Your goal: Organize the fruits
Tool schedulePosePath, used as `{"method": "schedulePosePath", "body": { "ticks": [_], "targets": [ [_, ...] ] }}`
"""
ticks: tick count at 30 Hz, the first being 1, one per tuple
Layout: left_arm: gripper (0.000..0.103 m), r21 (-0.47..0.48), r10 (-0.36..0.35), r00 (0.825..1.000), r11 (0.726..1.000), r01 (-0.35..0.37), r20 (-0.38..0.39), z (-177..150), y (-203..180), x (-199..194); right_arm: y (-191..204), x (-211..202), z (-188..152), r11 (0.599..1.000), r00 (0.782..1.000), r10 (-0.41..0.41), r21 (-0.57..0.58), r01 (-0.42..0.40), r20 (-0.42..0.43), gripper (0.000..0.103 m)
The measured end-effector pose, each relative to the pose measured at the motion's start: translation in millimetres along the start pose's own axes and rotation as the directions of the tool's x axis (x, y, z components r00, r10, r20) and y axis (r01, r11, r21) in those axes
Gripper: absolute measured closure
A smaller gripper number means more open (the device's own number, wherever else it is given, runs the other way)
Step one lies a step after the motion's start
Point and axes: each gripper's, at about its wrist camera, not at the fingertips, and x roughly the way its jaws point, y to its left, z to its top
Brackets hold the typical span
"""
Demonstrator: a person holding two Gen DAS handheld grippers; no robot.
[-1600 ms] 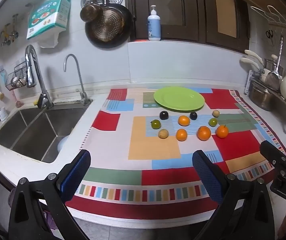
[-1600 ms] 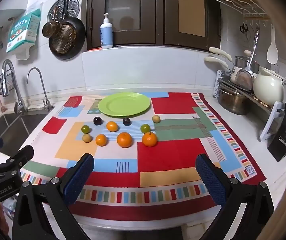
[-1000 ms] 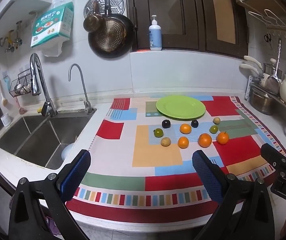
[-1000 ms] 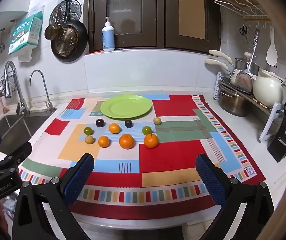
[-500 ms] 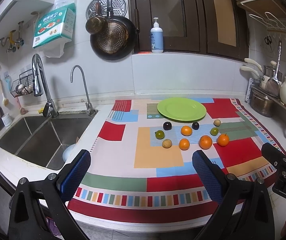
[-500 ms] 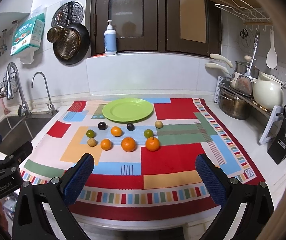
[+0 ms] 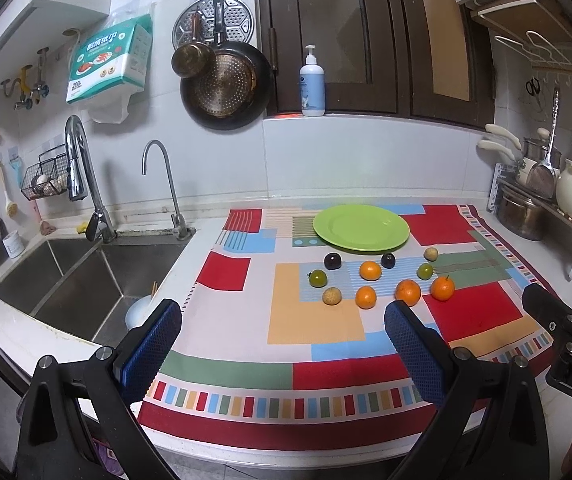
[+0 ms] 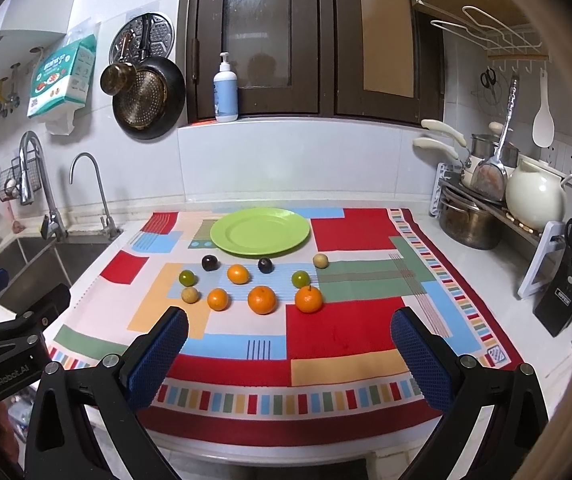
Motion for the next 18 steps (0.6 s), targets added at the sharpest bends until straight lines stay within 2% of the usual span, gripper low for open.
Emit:
{"method": "schedulePosePath", "body": {
  "ticks": [18],
  "targets": [
    [0.0, -0.002, -0.008, 1.0, 1.0, 0.008, 0.013, 1.8, 0.1, -0.9, 1.3, -3.3, 2.3, 1.0, 1.0, 0.008, -0.002, -0.008, 0.015, 0.001]
  ]
}}
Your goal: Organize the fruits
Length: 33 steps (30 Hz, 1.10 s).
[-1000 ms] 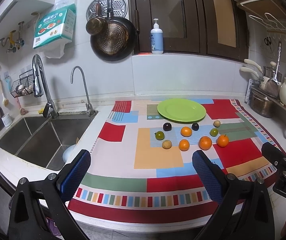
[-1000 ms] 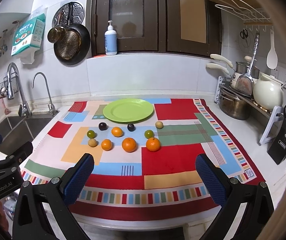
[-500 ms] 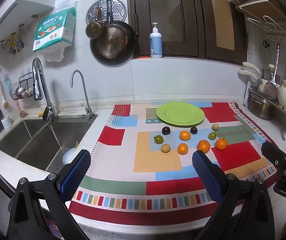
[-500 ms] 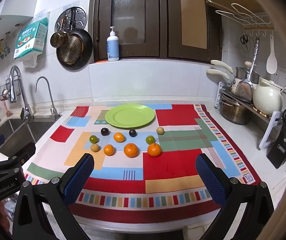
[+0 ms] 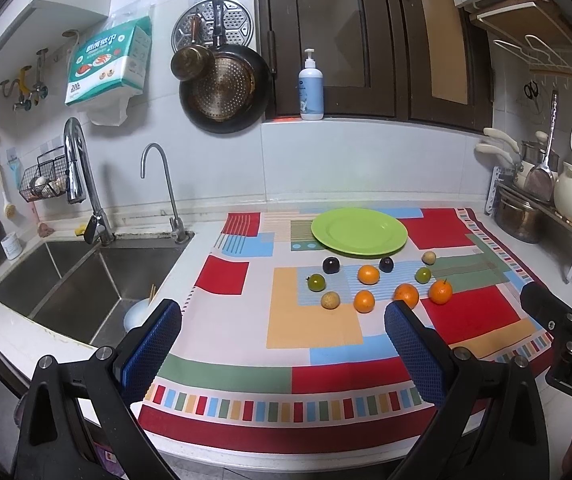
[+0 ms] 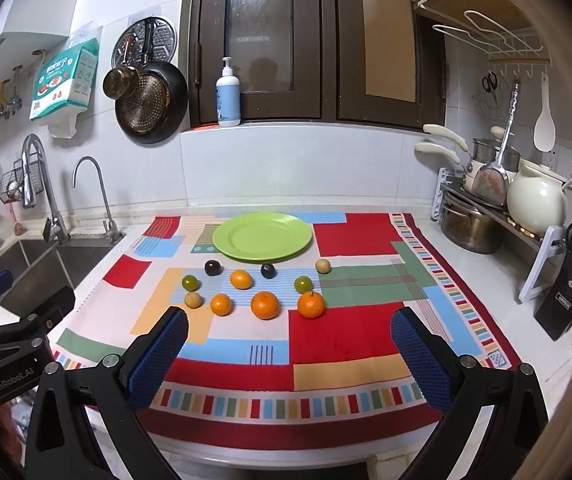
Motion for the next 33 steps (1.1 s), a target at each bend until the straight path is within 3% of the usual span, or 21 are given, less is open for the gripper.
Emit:
{"method": "schedulePosePath", "body": {
  "ticks": [16, 29, 33],
  "targets": [
    [0.0, 0.004, -0.007, 1.0, 1.0, 0.007, -0.01, 1.8, 1.1, 6.3, 2.0, 5.5, -0.9, 1.0, 1.0, 0.006, 0.001, -0.006, -0.011, 0.001],
    [0.0, 0.034, -0.036, 0.998, 0.999, 0.037, -0.049, 4.9, 7.2, 48.2, 10.9, 34.2, 3.0, 1.0, 0.999, 0.014, -0.014, -0.014, -0.04, 0.001],
    [0.011, 0.082, -0.05, 0.997, 0.995, 0.055, -0.056, 8.1, 7.9, 71.1, 22.7, 54.4, 5.4, 0.999, 0.999, 0.019, -0.04, -0.021, -0.051, 0.005]
  ]
}}
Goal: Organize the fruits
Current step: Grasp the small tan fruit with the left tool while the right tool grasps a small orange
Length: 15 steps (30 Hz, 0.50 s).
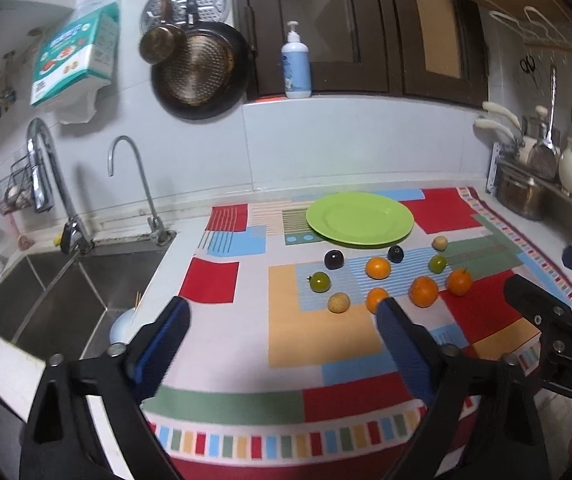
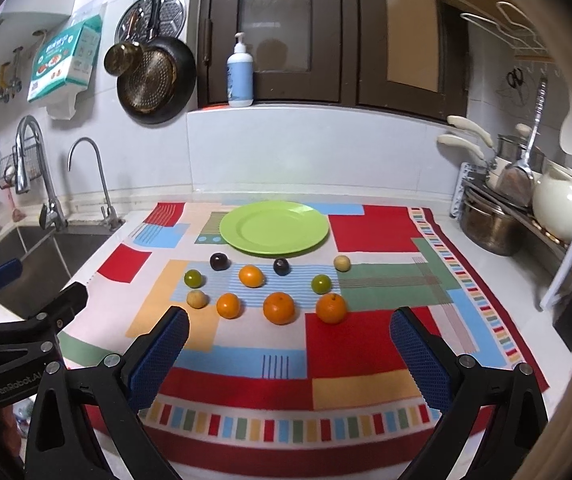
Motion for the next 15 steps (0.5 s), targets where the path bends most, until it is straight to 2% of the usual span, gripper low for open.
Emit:
{"method": "schedulePosePath", "body": {
  "ticks": [5, 7, 11, 15],
  "targets": [
    [0.019, 0.076, -0.066, 0.998, 0.995, 0.067, -0.014, 6.2, 1.8, 34.5, 12.6, 30.4, 4.4, 0.999, 0.999, 0.029, -0.018, -0.03, -0.027, 0.013],
    [0.025, 0.115, -0.099, 0.995, 0.988, 0.101, -0.024, 7.0, 1.0, 47.6, 19.0, 44.2, 5.4, 0.998, 0.999, 0.035, -0.041, -0.037, -0.039, 0.021],
    [0.034, 0.2, -0.165, 0.985, 0.965, 0.172, -0.05, 7.2, -1.2, 74.4, 32.1, 68.1, 6.6, 0.994, 0.998, 0.04, -0.095, -0.045, -0.058, 0.028],
    [0.04, 0.276, -0.225, 0.969, 0.93, 0.244, -0.1, 4.7, -3.6, 101.0, 47.5, 93.9, 6.8, 0.986, 0.993, 0.06, -0.151, -0.075, -0.102, 0.04]
  ]
}}
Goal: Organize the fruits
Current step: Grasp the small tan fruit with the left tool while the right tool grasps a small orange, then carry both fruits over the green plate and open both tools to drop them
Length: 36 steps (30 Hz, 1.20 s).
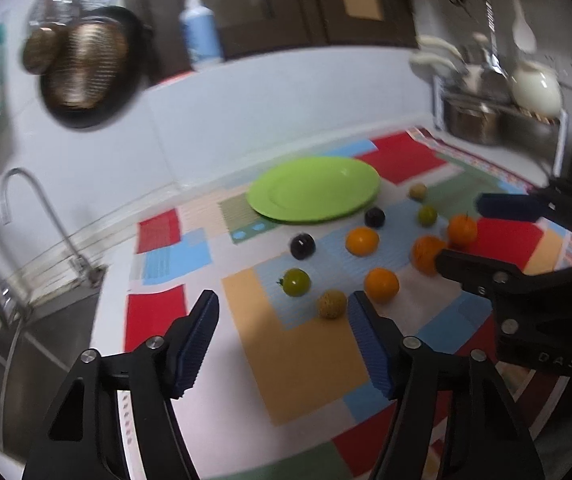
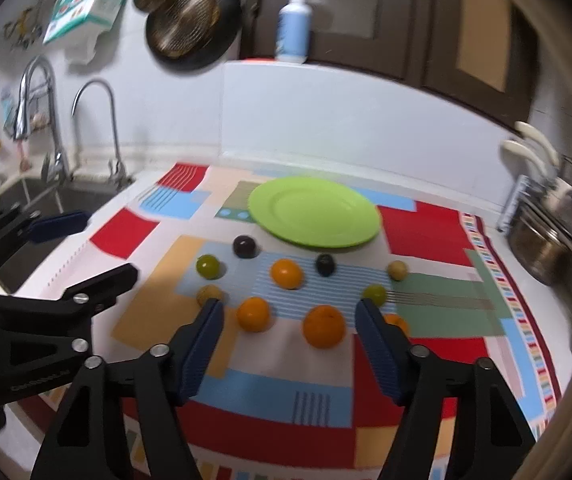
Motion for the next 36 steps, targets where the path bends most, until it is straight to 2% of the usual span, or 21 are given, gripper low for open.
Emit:
{"method": "schedulePosePath", "body": {
  "ticks": [2, 5, 8, 12, 18, 22, 26, 30, 36],
  "targets": [
    [0.042, 0.037, -0.054, 0.998, 0.998, 0.055, -0.02, 0.0, 2.4, 12.9, 5.4, 12.4, 0.7, 1.0, 0.999, 0.013, -0.024, -0.014, -0.029, 0.046],
    [0.05, 0.11, -0.115, 0.992, 0.987, 0.12, -0.047, 0.5, 1.2, 27.4, 12.5, 30.3, 0.9, 0.998, 0.996, 0.044, -0.037, -0.047, -0.072, 0.052],
    [0.057, 0.194, -0.17, 0.983, 0.965, 0.179, -0.065, 0.6, -2.3, 39.4, 15.7, 45.7, 0.5, 0.997, 0.991, 0.067, -0.041, -0.072, -0.114, 0.058],
    [0.063, 0.258, -0.248, 0.962, 0.928, 0.27, -0.112, 0.4, -3.7, 58.1, 19.3, 65.2, 0.7, 0.995, 0.983, 0.085, -0.042, -0.093, -0.165, 0.063],
    [0.068, 0.291, -0.315, 0.932, 0.888, 0.357, -0.179, -0.7, -4.6, 83.7, 20.0, 85.5, -0.4, 0.995, 0.972, 0.082, -0.037, -0.093, -0.222, 0.066],
    [0.068, 0.282, -0.35, 0.914, 0.873, 0.397, -0.205, -0.3, -4.6, 95.8, 19.8, 97.5, -1.2, 0.995, 0.962, 0.091, -0.023, -0.1, -0.257, 0.067],
    [0.069, 0.269, -0.368, 0.903, 0.867, 0.419, -0.221, 0.6, -6.8, 104.3, 18.9, 108.3, -2.2, 0.995, 0.954, 0.095, -0.013, -0.103, -0.285, 0.068],
    [0.077, 0.233, -0.394, 0.886, 0.863, 0.448, -0.244, 1.2, -5.3, 108.1, 16.2, 115.5, -2.3, 0.994, 0.947, 0.106, 0.008, -0.109, -0.304, 0.07],
    [0.077, 0.181, -0.355, 0.903, 0.898, 0.402, -0.242, 5.6, 0.4, 99.0, 11.5, 114.2, -1.9, 0.99, 0.944, 0.144, 0.047, -0.136, -0.297, 0.071]
  ]
}}
